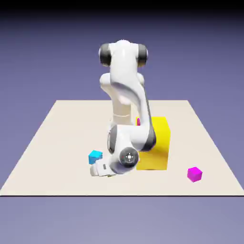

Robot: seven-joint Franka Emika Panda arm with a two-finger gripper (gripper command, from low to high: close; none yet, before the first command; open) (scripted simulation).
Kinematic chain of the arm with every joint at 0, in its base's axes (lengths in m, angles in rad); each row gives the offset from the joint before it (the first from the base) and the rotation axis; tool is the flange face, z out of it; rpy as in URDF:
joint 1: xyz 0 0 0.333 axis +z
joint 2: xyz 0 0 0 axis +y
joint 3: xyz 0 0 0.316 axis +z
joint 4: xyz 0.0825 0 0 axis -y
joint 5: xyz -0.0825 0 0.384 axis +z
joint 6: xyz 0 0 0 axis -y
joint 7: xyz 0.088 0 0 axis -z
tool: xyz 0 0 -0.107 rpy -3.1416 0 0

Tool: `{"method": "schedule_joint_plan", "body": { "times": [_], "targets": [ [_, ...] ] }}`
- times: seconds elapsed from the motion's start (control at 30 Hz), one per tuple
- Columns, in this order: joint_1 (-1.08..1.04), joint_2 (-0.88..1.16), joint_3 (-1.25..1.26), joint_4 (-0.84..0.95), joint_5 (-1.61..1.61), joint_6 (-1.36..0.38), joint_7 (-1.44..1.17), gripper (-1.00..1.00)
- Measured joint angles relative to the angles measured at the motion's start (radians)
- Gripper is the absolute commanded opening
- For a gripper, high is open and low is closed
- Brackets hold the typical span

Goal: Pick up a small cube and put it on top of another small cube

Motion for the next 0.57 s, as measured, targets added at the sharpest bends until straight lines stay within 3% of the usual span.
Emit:
{"method": "schedule_joint_plan", "body": {
  "times": [0.33, 0.43, 0.47, 0.57],
  "targets": [
    [-0.158, -0.238, -0.151, -0.32, 0.224, 0.051, 0.13, -1.0],
    [-0.159, -0.196, -0.143, -0.409, 0.238, 0.181, 0.12, -1.0],
    [-0.159, -0.182, -0.141, -0.437, 0.243, 0.223, 0.117, 1.0],
    [-0.159, -0.196, -0.143, -0.408, 0.235, 0.179, 0.121, 1.0]
  ]
}}
